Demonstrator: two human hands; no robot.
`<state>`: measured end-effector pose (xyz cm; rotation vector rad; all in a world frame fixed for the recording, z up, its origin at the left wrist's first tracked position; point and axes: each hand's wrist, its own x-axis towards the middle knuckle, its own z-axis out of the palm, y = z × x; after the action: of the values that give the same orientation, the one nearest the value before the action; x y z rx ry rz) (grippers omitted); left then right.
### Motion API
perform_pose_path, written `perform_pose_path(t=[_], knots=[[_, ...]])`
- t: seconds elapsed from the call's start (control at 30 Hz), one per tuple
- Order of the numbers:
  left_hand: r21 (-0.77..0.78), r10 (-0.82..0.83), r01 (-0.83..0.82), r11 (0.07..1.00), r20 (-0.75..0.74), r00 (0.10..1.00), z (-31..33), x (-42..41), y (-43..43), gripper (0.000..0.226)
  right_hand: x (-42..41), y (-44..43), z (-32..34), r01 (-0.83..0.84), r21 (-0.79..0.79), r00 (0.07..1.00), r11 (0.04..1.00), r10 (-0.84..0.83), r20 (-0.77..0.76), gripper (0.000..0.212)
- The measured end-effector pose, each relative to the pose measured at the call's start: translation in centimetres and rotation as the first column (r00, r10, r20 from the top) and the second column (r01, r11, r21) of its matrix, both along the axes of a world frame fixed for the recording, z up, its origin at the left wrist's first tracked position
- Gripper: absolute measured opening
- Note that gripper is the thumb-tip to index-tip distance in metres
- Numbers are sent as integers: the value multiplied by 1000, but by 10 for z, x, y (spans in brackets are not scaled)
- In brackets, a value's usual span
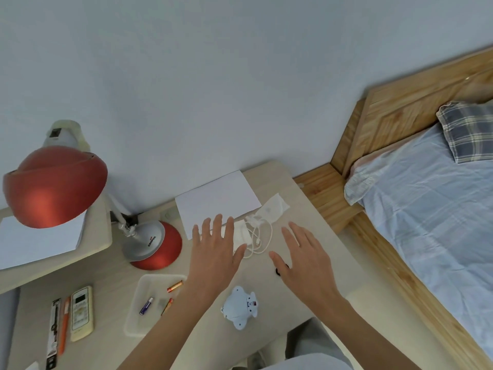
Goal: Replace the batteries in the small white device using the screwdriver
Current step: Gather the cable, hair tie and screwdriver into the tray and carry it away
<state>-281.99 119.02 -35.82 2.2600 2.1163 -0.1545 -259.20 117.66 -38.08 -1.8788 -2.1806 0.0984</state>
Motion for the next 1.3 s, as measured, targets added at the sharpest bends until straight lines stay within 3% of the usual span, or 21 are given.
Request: perform_pose_path(t=[0.3, 0.53, 0.7, 0.83, 0.93, 1.17, 1.3], knots=[[-211, -29, 18, 977, -49, 998, -92, 22, 58, 77, 15, 17, -81, 72, -280, 997, 957, -69, 19, 66], [-302, 25, -35, 953, -37, 999, -143, 20, 89, 94, 17, 25, -130, 26, -350, 999, 937, -18, 27, 56], [-362, 48, -43, 931, 3, 999, -168, 16, 102, 97, 19, 25, -157, 50, -434, 999, 900, -42, 28, 30], [-358, 81, -60, 932, 42, 996, -177, 15, 103, 88, 22, 27, -170, 19, -480, 998, 877, 14, 64, 13], [-373, 137, -92, 923, 97, 986, -176, 13, 107, 83, 22, 32, -172, 0, -543, 996, 840, 50, 77, 12], [-410, 315, -150, 900, 373, 872, -175, -1, 101, 31, 19, 33, -168, -15, -596, 997, 803, 58, 53, 18], [-403, 336, -169, 899, 388, 858, -168, -2, 95, 9, 21, 27, -160, 4, -588, 999, 809, 25, 42, 12]])
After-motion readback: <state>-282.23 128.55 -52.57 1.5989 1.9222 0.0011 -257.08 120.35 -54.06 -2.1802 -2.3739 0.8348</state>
